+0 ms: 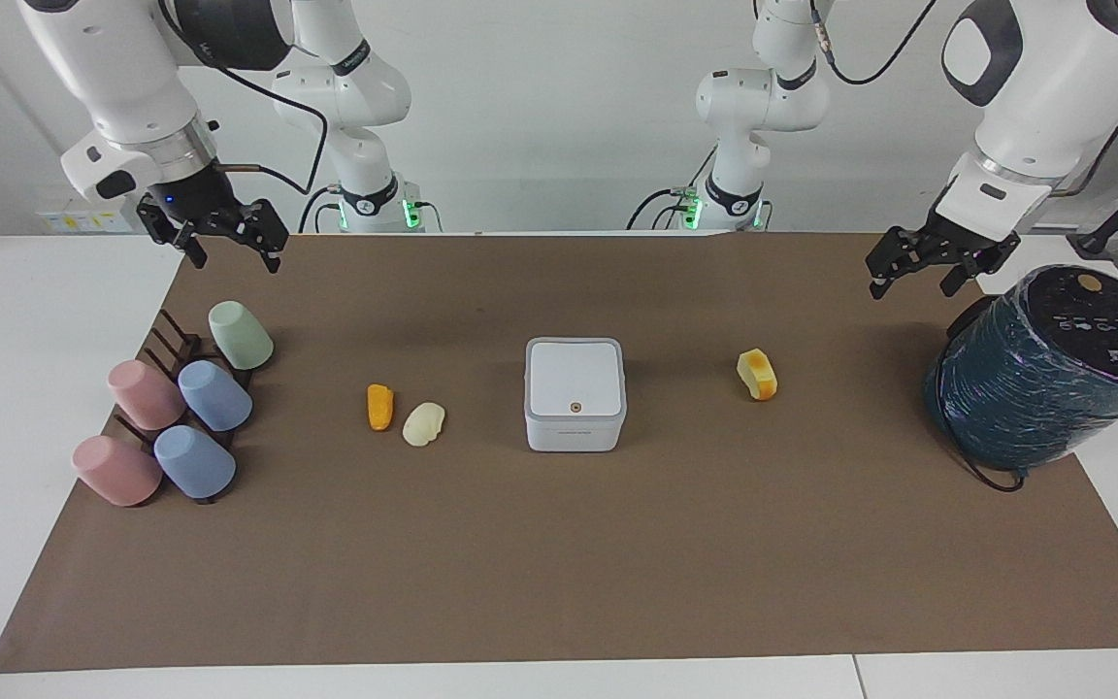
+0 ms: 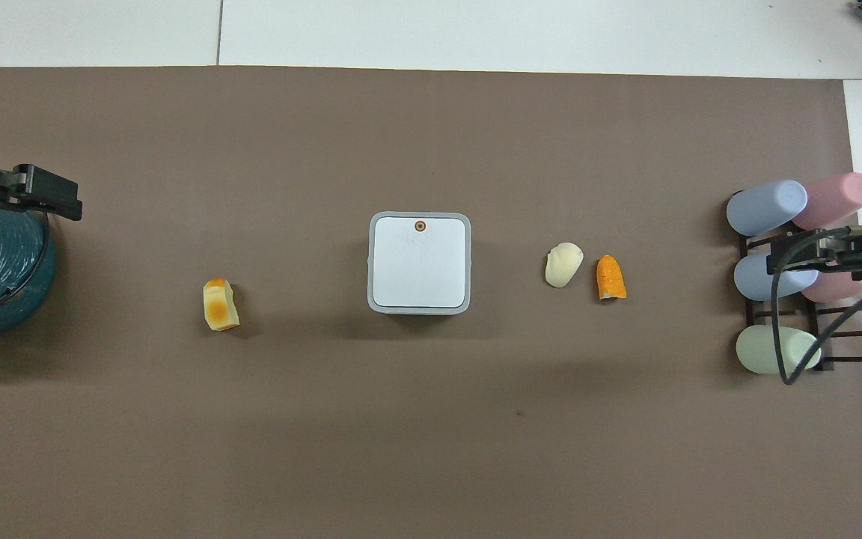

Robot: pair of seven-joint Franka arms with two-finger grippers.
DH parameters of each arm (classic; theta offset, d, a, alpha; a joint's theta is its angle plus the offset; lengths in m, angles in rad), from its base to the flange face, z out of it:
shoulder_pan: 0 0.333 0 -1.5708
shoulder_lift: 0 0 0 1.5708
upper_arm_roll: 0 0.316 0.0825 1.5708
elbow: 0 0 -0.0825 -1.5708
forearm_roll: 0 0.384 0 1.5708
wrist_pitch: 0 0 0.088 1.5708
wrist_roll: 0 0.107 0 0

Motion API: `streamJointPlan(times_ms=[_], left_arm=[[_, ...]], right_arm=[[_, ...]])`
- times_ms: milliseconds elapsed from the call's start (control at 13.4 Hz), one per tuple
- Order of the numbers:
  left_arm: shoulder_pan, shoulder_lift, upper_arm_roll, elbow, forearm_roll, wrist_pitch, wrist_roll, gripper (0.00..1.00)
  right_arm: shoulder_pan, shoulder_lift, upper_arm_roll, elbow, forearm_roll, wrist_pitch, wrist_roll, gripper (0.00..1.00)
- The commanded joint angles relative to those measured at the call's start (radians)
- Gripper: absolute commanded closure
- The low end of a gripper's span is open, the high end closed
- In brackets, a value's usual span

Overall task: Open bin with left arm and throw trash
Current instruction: 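Reach the left gripper forward to the white lid of the bin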

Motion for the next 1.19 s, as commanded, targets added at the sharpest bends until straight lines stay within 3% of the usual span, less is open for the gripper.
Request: streamJointPlan(times_ms=[0,149,298,745,1118], left_arm=[[-0.035,-0.006,0.005,-0.002,-0.011,-0.013,-0.049,0.34],[-0.072,-0.018,0.001,-0.016,-0.012,-0.009,-0.166,0.79],[-0.117,-0.029,-0.001,-0.047,-0.014,0.019,-0.259,1.0],[-0.247,-0.052,-0.002,-0.16,-0.122,0.218,-0.552,1.0],[-0.377,0.041,-0.004,-0.165,-0.207,0.388,-0.773,1.0]], right_arm=[[-0.009,-0.017,0.016,-0.022,0.004,0.001,-0.011,0.0],[-0.008,-0.022,0.016,-0.03,0.004,0.001,-0.011,0.0],[-0.008,-0.024,0.016,-0.032,0.004,0.001,-0.012,0.0],[-0.008,-0.027,0.018,-0.041,0.004,0.006,-0.014,0.0],[-0.006,-0.036,0.018,-0.074,0.005,0.064,-0.06,0.0]])
